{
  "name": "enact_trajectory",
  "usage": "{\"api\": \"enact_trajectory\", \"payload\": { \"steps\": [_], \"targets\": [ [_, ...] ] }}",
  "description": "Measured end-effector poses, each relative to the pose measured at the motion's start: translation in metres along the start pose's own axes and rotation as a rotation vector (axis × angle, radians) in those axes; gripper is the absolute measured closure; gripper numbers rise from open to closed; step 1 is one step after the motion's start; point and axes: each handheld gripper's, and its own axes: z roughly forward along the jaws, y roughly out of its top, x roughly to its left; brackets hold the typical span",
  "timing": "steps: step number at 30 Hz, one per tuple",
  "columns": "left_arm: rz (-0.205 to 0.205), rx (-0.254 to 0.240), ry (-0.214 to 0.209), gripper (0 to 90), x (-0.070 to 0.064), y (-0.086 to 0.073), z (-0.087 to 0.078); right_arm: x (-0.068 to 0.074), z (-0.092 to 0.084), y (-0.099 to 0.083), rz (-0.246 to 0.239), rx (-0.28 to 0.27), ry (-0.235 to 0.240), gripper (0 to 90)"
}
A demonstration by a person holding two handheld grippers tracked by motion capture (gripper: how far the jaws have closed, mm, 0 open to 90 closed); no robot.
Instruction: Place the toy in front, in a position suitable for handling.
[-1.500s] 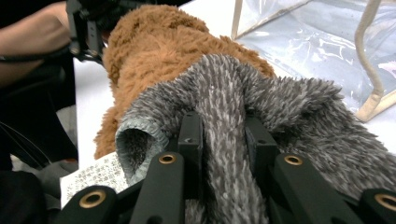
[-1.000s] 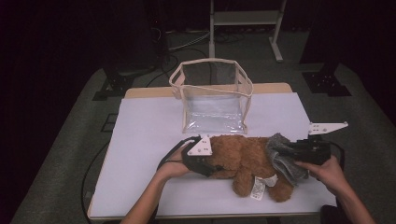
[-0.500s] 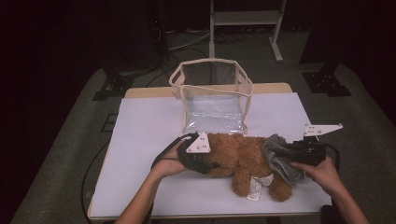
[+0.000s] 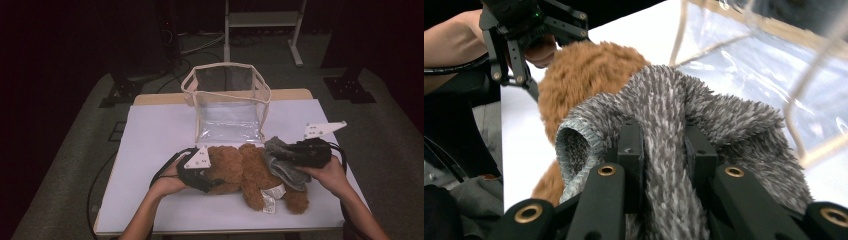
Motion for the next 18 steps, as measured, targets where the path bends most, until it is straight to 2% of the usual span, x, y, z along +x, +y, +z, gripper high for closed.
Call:
{"api": "enact_trajectory", "payload": {
  "steps": [1,3,4,6,8,11,16,18],
  "targets": [
    [-0.008,-0.008,0.001,22.8,0.001,-0.002,0.0,0.001,0.007,0.004,-0.009,0.022,0.002,74.0],
    [-0.02,-0.023,0.01,17.6,0.001,-0.007,-0.002,0.002,0.025,0.003,-0.051,0.096,-0.025,74.1],
    [-0.027,-0.036,0.013,14.0,0.001,-0.01,-0.003,0.0,0.03,0.0,-0.05,0.107,-0.031,74.3],
    [-0.036,-0.046,0.011,11.4,0.002,-0.015,-0.004,-0.005,0.03,-0.007,-0.009,0.078,-0.015,74.3],
    [-0.031,-0.047,0.004,15.4,0.002,-0.016,-0.004,-0.007,0.026,-0.007,0.016,0.063,-0.006,74.3],
    [-0.039,-0.054,0.008,25.3,0.003,-0.014,-0.003,0.002,0.028,0.003,-0.013,0.063,-0.019,74.2],
    [-0.026,-0.05,0.016,29.8,0.0,-0.012,-0.006,0.012,0.051,0.014,-0.05,0.077,0.022,74.1],
    [-0.024,-0.057,0.011,27.8,0.0,-0.014,-0.006,0.014,0.056,0.015,-0.079,0.092,0.011,74.2]
  ]
}}
